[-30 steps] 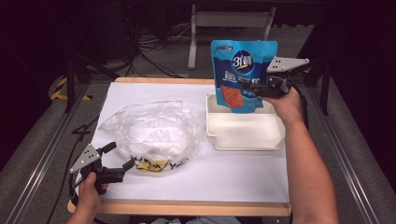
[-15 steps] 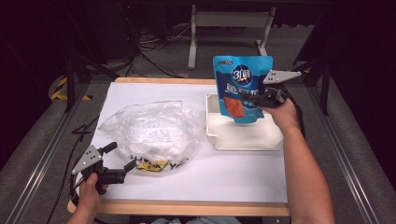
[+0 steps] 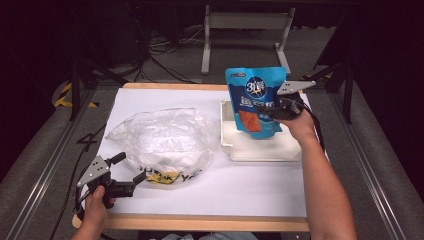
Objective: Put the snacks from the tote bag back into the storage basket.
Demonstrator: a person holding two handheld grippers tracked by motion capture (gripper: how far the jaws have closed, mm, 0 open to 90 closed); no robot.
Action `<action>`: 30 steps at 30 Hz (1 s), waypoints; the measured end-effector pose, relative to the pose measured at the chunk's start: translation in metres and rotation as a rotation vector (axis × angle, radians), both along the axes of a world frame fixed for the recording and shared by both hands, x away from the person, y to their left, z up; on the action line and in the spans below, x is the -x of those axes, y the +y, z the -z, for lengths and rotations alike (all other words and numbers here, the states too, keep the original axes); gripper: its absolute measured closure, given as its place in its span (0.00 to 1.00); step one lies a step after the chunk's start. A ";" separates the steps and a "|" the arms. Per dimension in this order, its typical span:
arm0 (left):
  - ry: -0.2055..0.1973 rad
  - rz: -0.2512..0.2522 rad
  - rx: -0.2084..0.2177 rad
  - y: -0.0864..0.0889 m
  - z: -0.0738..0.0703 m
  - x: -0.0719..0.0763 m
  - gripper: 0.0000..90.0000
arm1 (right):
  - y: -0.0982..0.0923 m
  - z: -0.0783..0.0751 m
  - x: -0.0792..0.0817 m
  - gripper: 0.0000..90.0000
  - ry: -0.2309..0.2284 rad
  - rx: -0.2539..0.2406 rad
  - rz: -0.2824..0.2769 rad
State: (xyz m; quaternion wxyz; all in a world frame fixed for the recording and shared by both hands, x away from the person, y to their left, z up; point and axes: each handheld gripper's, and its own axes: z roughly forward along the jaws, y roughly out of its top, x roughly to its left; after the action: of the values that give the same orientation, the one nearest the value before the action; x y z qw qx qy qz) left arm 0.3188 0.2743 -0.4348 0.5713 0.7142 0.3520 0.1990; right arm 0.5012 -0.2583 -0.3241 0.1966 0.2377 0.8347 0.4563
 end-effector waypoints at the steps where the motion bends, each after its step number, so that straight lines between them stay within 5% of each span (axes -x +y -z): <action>1: 0.000 0.001 0.001 0.000 0.000 0.000 0.00 | 0.001 0.001 0.000 0.66 0.005 0.005 -0.002; 30: 0.011 0.002 -0.009 0.000 0.001 -0.001 0.00 | -0.024 0.011 -0.005 0.60 0.056 0.053 0.010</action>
State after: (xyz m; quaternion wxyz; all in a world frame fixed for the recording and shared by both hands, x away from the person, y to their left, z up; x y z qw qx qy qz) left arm 0.3195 0.2740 -0.4355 0.5662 0.7183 0.3535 0.1960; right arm 0.5066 -0.2819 -0.3348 0.1818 0.2494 0.8505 0.4260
